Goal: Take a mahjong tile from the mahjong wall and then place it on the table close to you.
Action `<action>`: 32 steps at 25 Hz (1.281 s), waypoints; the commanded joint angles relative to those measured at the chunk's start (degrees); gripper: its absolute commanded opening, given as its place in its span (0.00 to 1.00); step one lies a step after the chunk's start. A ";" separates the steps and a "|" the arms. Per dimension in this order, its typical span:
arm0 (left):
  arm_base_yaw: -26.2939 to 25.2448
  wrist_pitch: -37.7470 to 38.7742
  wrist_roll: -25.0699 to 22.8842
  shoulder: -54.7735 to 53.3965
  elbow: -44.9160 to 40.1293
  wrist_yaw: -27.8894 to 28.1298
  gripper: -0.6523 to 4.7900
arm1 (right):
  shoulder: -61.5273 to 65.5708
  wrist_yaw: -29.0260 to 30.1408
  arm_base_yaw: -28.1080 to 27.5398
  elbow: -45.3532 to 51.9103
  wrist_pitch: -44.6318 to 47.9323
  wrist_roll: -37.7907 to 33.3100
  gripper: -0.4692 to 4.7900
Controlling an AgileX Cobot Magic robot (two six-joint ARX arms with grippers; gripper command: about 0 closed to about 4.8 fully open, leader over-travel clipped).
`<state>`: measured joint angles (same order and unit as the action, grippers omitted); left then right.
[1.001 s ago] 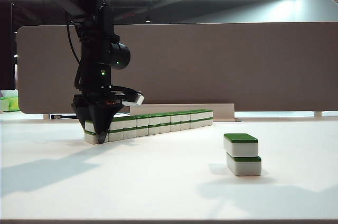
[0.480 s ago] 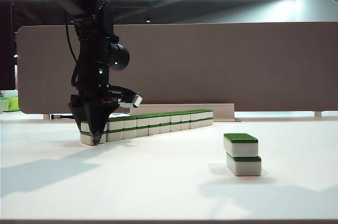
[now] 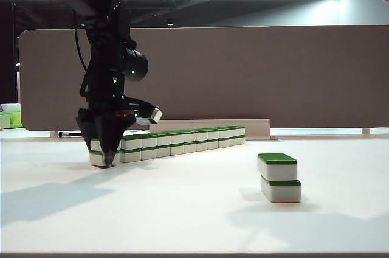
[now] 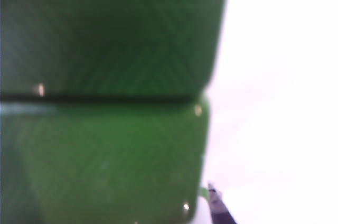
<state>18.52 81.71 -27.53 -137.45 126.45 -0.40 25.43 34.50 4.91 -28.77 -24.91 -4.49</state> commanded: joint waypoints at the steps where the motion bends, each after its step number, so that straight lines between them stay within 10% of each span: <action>1: -0.04 0.44 1.20 3.23 0.66 0.59 0.39 | -0.02 -0.04 0.04 -0.24 0.74 0.00 0.09; 12: 1.27 0.48 5.66 10.25 0.94 -0.94 0.40 | 0.02 -0.09 0.04 -0.24 1.18 0.02 0.09; 32: 20.00 0.48 -5.31 11.50 0.77 -6.14 0.40 | 0.02 -6.54 0.02 -0.24 2.89 0.02 0.09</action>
<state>37.78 82.02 -32.12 -126.23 127.22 -5.50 25.45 28.08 4.91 -28.77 -22.98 -4.49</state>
